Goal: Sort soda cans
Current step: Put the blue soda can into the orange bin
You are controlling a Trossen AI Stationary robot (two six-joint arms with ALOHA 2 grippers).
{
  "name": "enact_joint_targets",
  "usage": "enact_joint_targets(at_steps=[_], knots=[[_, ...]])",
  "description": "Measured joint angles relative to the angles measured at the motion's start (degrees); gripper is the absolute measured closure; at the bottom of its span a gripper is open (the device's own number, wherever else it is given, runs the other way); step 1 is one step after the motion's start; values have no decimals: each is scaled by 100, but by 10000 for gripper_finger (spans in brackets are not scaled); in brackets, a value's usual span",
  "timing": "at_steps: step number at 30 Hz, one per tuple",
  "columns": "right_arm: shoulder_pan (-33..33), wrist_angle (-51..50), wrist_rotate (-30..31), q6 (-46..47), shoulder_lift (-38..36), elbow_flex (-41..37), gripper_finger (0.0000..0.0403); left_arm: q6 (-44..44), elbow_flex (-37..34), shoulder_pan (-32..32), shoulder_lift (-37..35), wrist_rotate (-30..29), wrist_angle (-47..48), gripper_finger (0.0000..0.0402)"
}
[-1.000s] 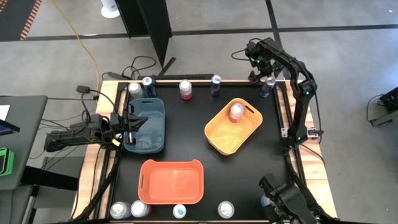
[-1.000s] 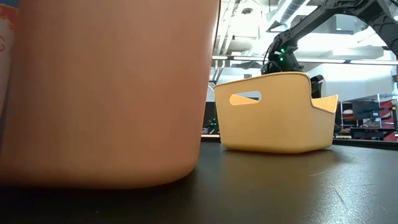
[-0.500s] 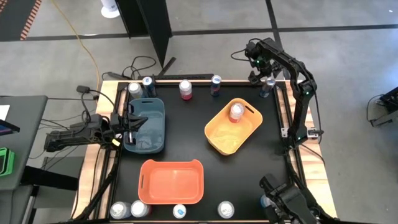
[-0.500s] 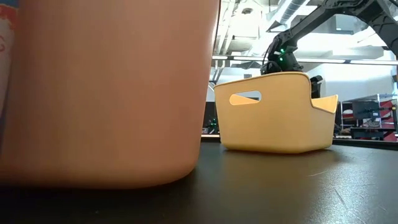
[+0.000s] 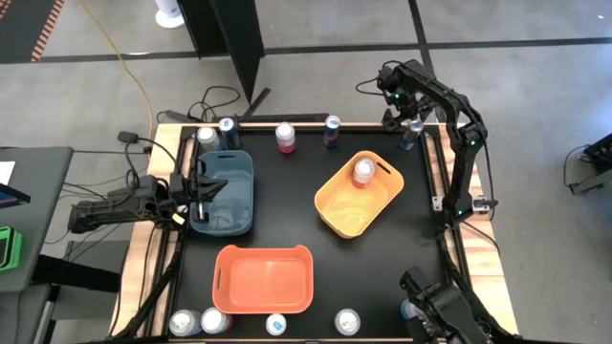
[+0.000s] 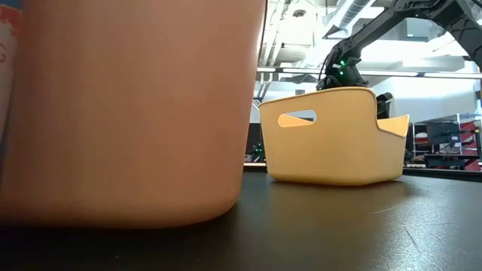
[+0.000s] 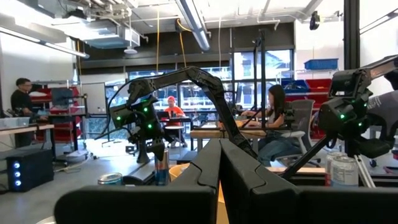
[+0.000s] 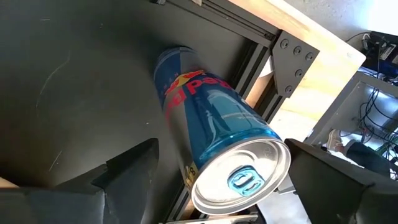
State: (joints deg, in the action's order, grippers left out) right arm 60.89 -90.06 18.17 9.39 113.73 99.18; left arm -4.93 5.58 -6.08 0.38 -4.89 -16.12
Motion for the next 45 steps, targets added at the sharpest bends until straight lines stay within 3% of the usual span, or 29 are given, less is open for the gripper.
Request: enact_joint_targets(at_steps=[37,45], knots=[[183,0,-178,173,-11,-7,122,0,0,-1,0,0,22,399],[183,2,-173,173,-22,-7,169,-2,0,-1,0,-2,22,399]])
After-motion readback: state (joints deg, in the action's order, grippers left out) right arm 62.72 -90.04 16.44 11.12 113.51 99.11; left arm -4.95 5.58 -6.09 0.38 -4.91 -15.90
